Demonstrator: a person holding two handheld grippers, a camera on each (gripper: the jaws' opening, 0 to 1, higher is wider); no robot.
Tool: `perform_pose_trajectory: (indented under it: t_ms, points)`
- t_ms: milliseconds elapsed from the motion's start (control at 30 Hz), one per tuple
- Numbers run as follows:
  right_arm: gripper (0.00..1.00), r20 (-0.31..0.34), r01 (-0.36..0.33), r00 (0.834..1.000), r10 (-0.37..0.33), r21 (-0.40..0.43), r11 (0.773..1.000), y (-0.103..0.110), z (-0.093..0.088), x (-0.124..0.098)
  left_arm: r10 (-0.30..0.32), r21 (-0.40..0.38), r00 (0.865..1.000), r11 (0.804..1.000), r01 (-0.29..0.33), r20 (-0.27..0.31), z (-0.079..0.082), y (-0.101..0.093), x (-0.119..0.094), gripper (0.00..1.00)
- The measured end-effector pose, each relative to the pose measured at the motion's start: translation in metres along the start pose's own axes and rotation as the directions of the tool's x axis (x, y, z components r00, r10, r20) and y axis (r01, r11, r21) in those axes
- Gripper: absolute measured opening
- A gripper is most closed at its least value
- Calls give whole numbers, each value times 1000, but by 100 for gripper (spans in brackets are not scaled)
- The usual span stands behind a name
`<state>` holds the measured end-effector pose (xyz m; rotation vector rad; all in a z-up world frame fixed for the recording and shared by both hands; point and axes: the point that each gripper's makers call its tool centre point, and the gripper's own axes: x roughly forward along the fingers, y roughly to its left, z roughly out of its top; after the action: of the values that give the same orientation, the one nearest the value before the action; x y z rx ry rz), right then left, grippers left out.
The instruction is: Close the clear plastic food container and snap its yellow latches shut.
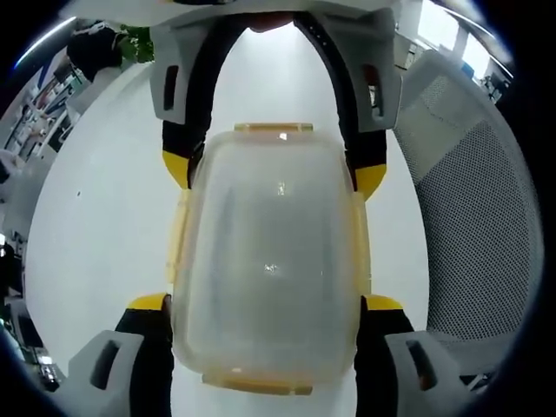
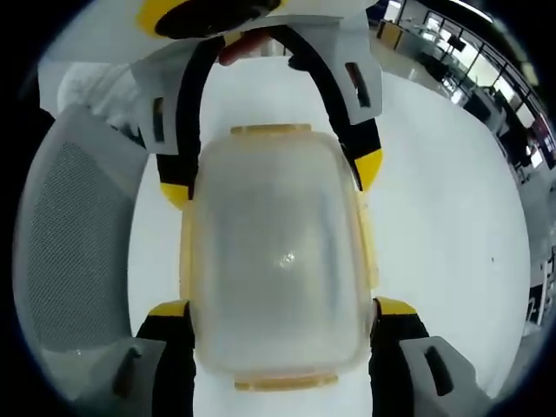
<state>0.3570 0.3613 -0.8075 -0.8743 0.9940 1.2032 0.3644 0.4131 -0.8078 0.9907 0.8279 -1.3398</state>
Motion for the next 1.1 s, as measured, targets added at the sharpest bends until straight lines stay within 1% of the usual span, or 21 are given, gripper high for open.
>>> perform_pose_trajectory:
  t_ms: [233, 533, 800, 1100]
  points:
    - [84, 10, -3, 1000, 3, 7, 1000, -5, 1, 0, 5, -1, 1000, 1000, -5, -1, 0, 7, 2, 88]
    - [84, 12, -6, 1000, 6, 9, 1000, -14, 1, 1, -5, -8, 1000, 1000, 5, -4, 0, 15, 4, 89]
    - [84, 12, -4, 1000, 4, 10, 1000, -21, 2, 1, -8, -11, 1000, 1000, 8, 11, 2, 23, 5, 89]
    - [85, 14, -2, 1000, 2, 15, 1000, -29, 2, 2, -10, -7, 1000, 1000, 10, -6, 1, 31, 6, 89]
